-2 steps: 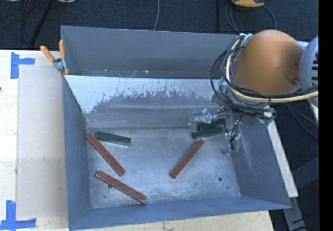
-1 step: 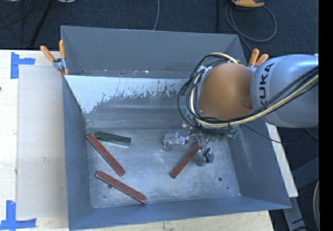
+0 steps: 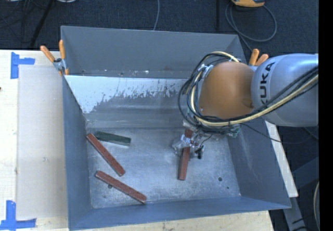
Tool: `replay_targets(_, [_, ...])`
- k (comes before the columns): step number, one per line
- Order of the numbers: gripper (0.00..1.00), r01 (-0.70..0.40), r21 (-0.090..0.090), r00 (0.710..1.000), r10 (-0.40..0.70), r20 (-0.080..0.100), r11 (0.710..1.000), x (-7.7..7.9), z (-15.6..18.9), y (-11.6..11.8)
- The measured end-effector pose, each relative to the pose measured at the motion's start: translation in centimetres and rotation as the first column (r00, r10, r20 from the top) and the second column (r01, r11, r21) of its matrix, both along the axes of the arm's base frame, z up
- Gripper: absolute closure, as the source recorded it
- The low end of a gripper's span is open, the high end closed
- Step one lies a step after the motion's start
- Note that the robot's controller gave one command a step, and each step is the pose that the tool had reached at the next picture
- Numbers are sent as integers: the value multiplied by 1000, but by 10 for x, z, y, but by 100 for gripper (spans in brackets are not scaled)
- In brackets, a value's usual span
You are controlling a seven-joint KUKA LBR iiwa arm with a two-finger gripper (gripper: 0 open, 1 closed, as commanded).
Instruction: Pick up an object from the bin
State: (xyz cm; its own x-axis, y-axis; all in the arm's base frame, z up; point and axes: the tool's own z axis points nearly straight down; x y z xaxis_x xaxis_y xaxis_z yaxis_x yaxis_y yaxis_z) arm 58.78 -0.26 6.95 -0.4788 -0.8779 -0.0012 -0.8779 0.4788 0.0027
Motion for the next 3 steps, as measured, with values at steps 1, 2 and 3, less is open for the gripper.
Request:
replay_targets(1, [0, 1, 0, 1000, -1, 0, 1000, 0, 0, 0])
replay_targets(2, [100, 2, 0, 1000, -2, 0, 1000, 0, 0, 0])
replay_targets(3, [100, -282, -2, 960, 282, 8, 960, -13, 142, 20])
